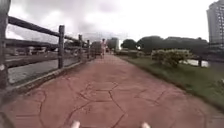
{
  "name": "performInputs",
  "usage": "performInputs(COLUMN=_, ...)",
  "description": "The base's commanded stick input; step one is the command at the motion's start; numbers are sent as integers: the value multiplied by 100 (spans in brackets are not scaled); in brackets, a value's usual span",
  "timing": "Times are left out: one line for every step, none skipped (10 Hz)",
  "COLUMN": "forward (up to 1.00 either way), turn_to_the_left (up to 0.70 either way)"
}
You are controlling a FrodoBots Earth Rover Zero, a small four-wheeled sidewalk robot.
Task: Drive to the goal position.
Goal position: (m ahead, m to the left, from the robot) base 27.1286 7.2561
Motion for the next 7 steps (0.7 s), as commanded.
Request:
performInputs(forward=70, turn_to_the_left=0)
performInputs(forward=70, turn_to_the_left=0)
performInputs(forward=70, turn_to_the_left=0)
performInputs(forward=70, turn_to_the_left=0)
performInputs(forward=70, turn_to_the_left=0)
performInputs(forward=70, turn_to_the_left=0)
performInputs(forward=70, turn_to_the_left=0)
